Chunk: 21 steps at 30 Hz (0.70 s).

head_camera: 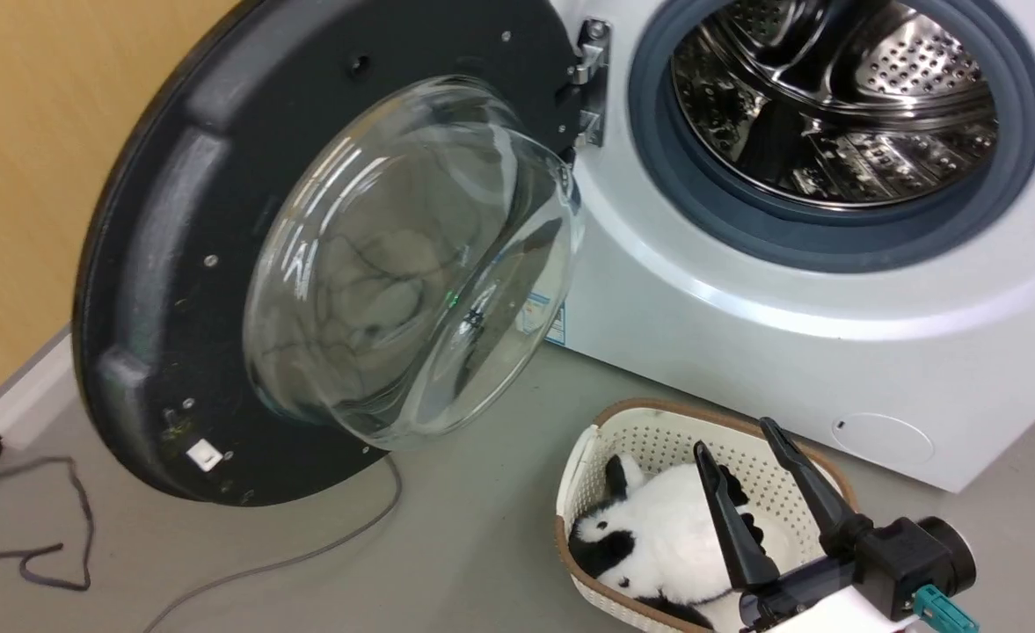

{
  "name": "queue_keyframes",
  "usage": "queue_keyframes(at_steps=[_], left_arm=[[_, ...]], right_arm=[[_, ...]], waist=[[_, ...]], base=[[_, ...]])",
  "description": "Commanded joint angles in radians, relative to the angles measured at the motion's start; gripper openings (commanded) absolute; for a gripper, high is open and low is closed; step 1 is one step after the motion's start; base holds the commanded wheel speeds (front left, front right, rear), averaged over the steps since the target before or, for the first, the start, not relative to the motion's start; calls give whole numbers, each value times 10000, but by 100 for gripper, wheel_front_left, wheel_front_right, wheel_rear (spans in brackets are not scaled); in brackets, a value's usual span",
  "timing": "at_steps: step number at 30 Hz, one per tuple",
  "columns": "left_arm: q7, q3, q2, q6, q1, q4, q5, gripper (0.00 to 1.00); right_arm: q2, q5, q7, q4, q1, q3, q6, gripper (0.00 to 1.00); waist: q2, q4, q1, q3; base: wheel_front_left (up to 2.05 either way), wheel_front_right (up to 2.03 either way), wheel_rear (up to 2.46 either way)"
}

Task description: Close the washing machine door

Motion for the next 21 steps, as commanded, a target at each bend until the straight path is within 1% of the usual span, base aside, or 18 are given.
queue_keyframes(at_steps=[1,5,9,15,21], left_arm=[[394,-21,-20,-11,-112,209,-168,0],[1793,-274,-168,-213,-57,491,-679,0],[2920,-543,-334,-347,91,316,-1110,0],[4332,-878,-668,-406,396,-280,-1738,0],[5612,-1190,-1054,-418,997,-1239,-2261,0]], right_arm=[[-41,-17,-44,-8,-99,17,8,100],[-43,-31,-44,-38,-73,-18,8,100],[-30,-64,-44,-40,-60,-22,8,100],[0,-14,-44,14,-118,56,8,100],[34,52,-44,61,-133,18,8,100]], waist=[[0,-65,0,36],[0,-102,0,75],[0,-92,0,108],[0,-29,0,76],[0,-42,0,-53]], base=[[0,0,0],[0,0,0],[0,0,0],[0,0,0],[0,0,0]])
